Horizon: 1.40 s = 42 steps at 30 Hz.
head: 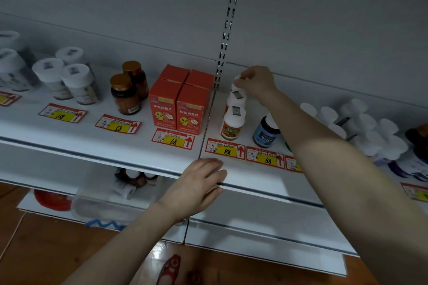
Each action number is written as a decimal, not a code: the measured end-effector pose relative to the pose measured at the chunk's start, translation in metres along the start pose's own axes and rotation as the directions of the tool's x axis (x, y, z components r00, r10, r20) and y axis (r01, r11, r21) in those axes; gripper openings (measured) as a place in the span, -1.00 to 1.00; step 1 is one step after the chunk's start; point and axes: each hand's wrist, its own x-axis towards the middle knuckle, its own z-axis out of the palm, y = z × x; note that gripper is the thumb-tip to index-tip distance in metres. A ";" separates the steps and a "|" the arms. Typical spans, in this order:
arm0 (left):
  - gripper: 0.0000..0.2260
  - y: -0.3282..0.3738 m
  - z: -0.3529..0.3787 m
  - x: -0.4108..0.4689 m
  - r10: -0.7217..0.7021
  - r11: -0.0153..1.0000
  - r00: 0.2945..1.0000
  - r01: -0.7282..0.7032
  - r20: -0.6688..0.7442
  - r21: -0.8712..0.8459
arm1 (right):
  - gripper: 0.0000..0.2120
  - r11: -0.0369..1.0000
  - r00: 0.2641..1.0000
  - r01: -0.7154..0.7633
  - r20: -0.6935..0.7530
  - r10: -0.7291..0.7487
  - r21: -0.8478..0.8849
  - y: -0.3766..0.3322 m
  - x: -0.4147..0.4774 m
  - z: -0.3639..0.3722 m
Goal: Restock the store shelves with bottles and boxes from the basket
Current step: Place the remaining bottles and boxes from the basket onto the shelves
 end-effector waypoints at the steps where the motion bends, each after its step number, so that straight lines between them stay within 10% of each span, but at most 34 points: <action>1: -0.78 0.000 0.000 0.000 -0.001 1.000 1.000 0.001 0.002 -0.001 | -0.69 1.000 1.000 -0.007 0.001 0.007 -0.003 0.001 -0.001 0.001; 16: -0.79 0.004 -0.006 0.003 -0.019 1.000 0.998 0.018 0.059 0.024 | -0.74 0.999 1.000 -0.023 0.012 0.023 0.045 0.007 -0.006 0.002; 28: -0.76 0.029 -0.048 0.000 -0.034 0.996 0.999 0.033 0.012 0.085 | -0.81 0.923 0.915 0.360 -0.142 -0.378 -0.134 -0.040 -0.080 0.000; 42: -0.74 -0.072 -0.118 -0.194 -0.065 0.997 0.968 0.053 0.244 0.055 | -0.87 0.968 0.957 0.231 -0.156 -0.244 -0.102 -0.083 -0.232 0.169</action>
